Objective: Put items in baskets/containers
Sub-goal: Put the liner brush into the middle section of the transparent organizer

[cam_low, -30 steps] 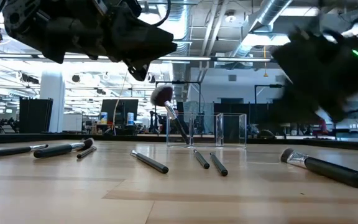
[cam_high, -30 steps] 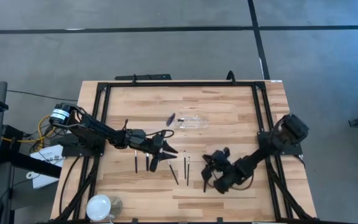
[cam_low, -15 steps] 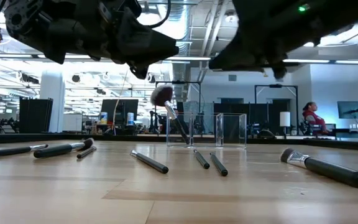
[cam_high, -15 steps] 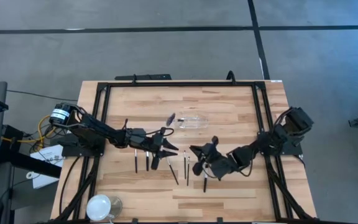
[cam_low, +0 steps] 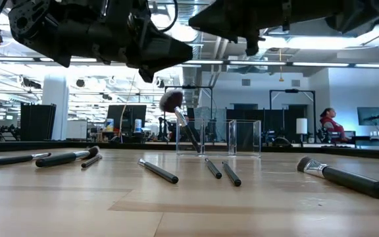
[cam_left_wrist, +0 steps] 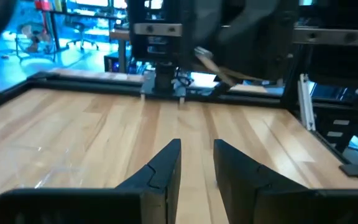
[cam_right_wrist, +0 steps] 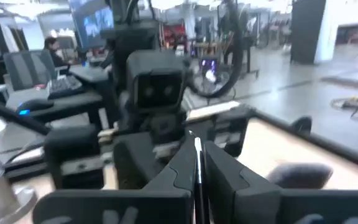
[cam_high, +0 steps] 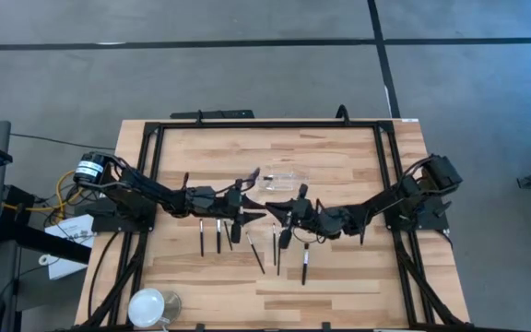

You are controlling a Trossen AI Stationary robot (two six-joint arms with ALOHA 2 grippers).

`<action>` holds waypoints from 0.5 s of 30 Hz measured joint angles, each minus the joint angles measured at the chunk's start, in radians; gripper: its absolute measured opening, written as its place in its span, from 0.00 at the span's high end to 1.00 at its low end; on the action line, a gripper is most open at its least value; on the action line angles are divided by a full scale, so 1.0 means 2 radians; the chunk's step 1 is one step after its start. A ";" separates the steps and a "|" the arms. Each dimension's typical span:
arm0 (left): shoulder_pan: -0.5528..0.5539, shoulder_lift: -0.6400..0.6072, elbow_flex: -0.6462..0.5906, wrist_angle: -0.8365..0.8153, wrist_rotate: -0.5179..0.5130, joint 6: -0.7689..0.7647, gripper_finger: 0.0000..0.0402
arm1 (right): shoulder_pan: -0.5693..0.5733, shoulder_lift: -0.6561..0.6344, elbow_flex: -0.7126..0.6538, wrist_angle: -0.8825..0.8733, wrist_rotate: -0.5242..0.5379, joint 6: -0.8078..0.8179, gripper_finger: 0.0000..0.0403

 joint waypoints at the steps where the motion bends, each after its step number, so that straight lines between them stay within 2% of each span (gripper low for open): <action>1: 0.000 0.000 0.000 0.005 0.000 0.004 0.77 | -0.004 0.000 0.000 0.012 0.000 -0.011 0.97; 3: 0.002 0.000 0.000 0.014 0.000 0.013 0.77 | -0.014 0.000 0.000 0.043 -0.004 -0.039 0.98; 5: 0.004 0.000 0.000 0.030 0.000 0.015 0.77 | -0.028 0.000 0.000 0.088 -0.032 -0.065 0.99; 9: 0.004 0.000 0.000 0.072 0.000 0.016 0.77 | -0.057 0.000 0.000 0.166 -0.149 -0.066 0.98; 11: 0.004 0.000 0.000 0.097 0.000 0.016 0.77 | -0.070 0.000 0.000 0.186 -0.187 -0.054 0.97; 15: 0.004 0.000 0.000 0.142 0.000 0.016 0.77 | -0.090 0.000 0.000 0.201 -0.215 -0.043 0.98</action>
